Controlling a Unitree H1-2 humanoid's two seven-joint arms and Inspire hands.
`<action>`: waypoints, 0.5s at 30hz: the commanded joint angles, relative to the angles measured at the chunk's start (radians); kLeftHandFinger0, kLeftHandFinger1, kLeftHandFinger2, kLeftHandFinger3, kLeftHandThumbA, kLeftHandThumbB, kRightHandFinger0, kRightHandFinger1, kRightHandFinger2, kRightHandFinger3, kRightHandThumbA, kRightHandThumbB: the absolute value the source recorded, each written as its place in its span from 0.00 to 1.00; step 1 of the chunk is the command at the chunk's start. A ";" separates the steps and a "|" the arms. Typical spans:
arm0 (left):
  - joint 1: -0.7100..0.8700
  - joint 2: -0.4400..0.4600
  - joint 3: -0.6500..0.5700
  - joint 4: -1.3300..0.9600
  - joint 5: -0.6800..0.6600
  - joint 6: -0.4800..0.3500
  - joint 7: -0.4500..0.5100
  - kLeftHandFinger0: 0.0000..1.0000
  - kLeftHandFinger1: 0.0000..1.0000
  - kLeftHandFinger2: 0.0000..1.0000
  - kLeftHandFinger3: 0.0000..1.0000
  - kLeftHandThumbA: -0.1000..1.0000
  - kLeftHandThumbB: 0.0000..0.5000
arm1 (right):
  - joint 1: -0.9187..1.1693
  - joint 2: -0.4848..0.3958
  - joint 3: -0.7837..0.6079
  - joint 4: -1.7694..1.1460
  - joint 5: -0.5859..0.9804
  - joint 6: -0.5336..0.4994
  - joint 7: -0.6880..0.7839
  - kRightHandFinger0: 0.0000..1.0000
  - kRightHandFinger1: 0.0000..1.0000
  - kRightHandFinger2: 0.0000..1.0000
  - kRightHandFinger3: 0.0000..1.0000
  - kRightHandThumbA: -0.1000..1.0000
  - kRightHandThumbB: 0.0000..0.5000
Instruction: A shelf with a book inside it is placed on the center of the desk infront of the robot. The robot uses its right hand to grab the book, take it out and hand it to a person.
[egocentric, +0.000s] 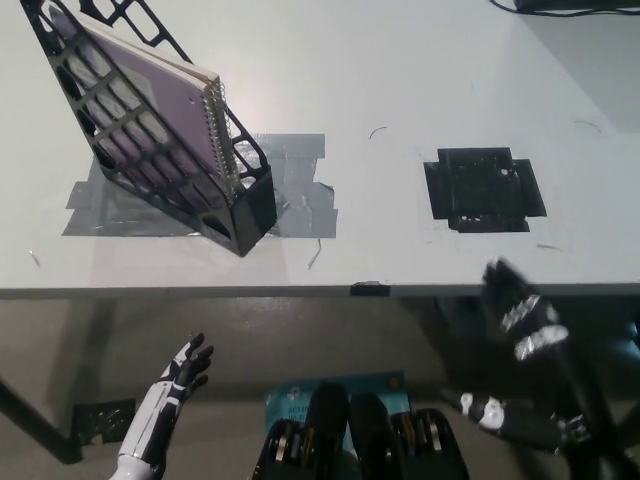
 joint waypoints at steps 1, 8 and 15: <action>-0.013 0.004 -0.004 -0.005 0.008 -0.051 -0.013 1.00 1.00 1.00 1.00 1.00 0.59 | -0.192 0.013 0.000 -0.090 0.061 0.078 -0.015 1.00 1.00 1.00 1.00 1.00 0.70; -0.005 -0.001 -0.003 -0.009 -0.004 -0.047 -0.014 1.00 1.00 1.00 1.00 1.00 0.60 | -0.398 0.096 0.016 0.093 0.180 0.190 -0.011 1.00 1.00 1.00 1.00 1.00 0.61; -0.016 -0.002 -0.003 -0.015 -0.007 -0.037 -0.016 1.00 1.00 1.00 1.00 1.00 0.60 | -0.559 0.166 0.025 0.287 0.147 0.194 -0.011 1.00 1.00 1.00 1.00 1.00 0.63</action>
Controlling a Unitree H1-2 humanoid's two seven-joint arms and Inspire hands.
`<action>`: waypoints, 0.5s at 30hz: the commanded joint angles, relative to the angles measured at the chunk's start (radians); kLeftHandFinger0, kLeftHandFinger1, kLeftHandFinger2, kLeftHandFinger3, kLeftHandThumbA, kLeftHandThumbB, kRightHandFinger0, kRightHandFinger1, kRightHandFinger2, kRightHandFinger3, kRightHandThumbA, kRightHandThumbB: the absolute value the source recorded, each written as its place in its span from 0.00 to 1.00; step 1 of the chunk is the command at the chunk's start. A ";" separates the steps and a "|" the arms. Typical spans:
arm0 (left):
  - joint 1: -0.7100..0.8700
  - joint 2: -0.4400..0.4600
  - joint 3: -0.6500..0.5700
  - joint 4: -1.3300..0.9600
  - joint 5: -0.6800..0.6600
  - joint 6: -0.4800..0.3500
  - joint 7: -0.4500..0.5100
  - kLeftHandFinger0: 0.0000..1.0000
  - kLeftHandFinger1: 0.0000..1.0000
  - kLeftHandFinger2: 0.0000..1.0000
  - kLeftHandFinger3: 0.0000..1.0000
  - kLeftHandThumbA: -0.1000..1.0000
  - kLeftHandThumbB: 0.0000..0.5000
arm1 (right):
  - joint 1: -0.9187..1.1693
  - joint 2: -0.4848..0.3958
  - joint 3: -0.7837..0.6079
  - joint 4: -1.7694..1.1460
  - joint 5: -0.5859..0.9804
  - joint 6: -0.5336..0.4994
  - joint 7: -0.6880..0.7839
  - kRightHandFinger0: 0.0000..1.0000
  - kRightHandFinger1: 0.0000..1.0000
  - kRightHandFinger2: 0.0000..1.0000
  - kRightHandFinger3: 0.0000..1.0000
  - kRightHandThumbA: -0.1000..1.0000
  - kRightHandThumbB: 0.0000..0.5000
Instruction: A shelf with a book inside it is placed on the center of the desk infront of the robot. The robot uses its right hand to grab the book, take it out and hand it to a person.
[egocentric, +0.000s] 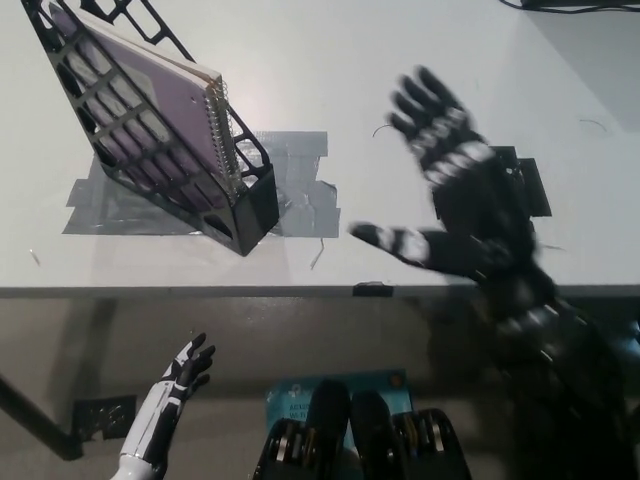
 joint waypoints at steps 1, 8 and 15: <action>-0.010 0.000 -0.001 -0.025 0.000 -0.021 -0.014 1.00 1.00 1.00 1.00 1.00 0.63 | -0.135 0.050 0.009 0.107 0.011 0.019 -0.006 1.00 1.00 1.00 1.00 1.00 0.61; -0.012 0.002 -0.009 -0.031 0.018 -0.018 -0.012 1.00 1.00 1.00 1.00 1.00 0.63 | -0.291 0.114 0.003 0.369 -0.006 -0.011 -0.013 1.00 1.00 1.00 1.00 1.00 0.61; -0.013 0.003 -0.013 -0.038 0.016 -0.002 -0.013 1.00 1.00 1.00 1.00 1.00 0.66 | -0.398 0.156 -0.031 0.582 0.003 -0.071 -0.011 1.00 1.00 1.00 1.00 1.00 0.64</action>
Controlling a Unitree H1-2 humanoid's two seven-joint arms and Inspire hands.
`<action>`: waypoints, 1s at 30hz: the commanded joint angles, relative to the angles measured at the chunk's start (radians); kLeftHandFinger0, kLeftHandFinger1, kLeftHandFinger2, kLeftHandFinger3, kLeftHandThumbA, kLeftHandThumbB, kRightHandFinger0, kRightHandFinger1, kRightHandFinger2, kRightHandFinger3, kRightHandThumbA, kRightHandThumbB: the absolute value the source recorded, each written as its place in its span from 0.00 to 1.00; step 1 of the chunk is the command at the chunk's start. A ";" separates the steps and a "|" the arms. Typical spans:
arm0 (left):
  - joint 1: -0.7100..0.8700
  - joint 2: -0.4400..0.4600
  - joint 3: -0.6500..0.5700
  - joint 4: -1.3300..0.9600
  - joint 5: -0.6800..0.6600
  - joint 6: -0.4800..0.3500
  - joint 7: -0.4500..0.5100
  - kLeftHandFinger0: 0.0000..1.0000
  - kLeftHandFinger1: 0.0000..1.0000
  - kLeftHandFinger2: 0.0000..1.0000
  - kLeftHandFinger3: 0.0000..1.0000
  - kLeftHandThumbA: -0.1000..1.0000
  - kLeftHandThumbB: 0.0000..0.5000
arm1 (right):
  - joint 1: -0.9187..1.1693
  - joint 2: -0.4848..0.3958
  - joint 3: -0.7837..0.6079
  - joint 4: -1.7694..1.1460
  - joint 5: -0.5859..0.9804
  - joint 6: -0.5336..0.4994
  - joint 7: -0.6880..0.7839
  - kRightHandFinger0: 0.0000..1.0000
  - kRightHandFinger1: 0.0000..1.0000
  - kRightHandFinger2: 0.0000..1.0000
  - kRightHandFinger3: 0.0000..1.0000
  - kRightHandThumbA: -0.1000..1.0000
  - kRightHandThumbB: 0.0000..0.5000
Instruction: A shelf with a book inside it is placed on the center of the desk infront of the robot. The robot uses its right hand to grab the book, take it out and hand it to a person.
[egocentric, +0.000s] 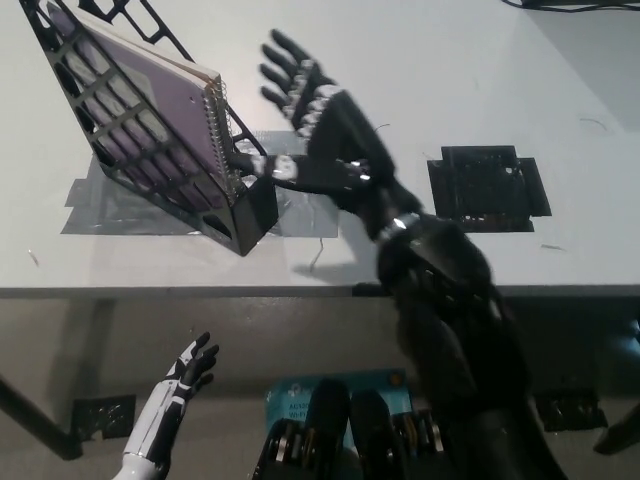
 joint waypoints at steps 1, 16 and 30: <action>-0.009 0.003 -0.005 -0.033 0.015 -0.010 -0.012 1.00 1.00 1.00 1.00 1.00 0.68 | -0.109 0.037 -0.028 0.101 0.007 -0.083 0.001 1.00 1.00 1.00 1.00 1.00 0.63; -0.022 0.004 -0.001 -0.048 -0.013 0.020 -0.031 1.00 1.00 1.00 1.00 1.00 0.71 | -0.207 0.086 -0.062 0.290 -0.014 -0.145 -0.021 1.00 1.00 1.00 1.00 1.00 0.78; -0.032 0.014 -0.003 -0.044 0.008 0.003 -0.037 1.00 1.00 1.00 1.00 1.00 0.67 | -0.165 0.097 -0.013 0.201 -0.070 -0.145 -0.025 1.00 1.00 1.00 1.00 1.00 0.81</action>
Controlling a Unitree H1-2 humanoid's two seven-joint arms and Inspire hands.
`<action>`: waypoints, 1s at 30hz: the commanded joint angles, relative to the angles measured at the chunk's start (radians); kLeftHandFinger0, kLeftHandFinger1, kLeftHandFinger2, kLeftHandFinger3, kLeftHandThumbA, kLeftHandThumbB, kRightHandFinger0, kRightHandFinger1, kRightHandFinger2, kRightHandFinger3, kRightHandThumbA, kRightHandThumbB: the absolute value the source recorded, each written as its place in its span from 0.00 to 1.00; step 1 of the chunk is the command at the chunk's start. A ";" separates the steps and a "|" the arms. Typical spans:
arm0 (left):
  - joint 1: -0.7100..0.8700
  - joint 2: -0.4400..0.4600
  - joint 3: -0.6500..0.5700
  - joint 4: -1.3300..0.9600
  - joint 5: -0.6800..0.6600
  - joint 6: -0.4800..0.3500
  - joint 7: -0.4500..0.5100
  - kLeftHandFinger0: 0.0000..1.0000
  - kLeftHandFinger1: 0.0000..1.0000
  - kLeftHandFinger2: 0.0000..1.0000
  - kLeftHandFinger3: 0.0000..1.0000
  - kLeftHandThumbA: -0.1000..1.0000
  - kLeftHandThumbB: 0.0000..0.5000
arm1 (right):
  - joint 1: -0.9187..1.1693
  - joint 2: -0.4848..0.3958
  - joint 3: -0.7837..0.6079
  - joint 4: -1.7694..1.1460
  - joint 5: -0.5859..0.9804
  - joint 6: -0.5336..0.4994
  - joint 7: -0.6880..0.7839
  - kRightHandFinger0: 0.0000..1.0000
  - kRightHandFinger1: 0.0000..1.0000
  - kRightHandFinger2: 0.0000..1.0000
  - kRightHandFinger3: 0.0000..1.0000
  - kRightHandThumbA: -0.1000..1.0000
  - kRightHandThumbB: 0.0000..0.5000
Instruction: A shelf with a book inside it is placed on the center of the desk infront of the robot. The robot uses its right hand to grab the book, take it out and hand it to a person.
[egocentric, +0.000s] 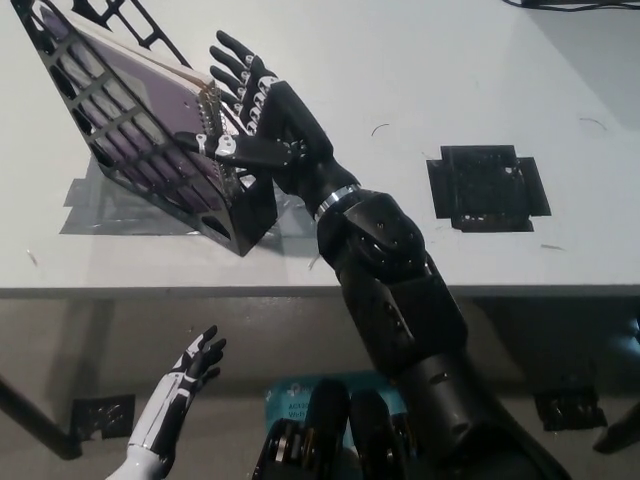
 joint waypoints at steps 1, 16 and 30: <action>-0.015 0.014 -0.001 -0.027 0.014 -0.026 -0.012 1.00 1.00 1.00 1.00 1.00 0.67 | -0.017 0.031 0.030 -0.089 -0.035 -0.037 0.004 1.00 1.00 1.00 1.00 1.00 0.81; -0.024 0.019 -0.004 -0.020 0.030 -0.040 -0.008 1.00 1.00 1.00 1.00 1.00 0.67 | 0.026 0.007 0.026 -0.278 -0.018 -0.003 0.002 1.00 1.00 1.00 1.00 1.00 0.74; -0.030 0.015 -0.001 -0.028 0.026 -0.018 -0.013 1.00 1.00 1.00 1.00 1.00 0.68 | 0.014 0.015 0.036 -0.106 -0.037 -0.044 0.008 1.00 1.00 1.00 1.00 1.00 0.69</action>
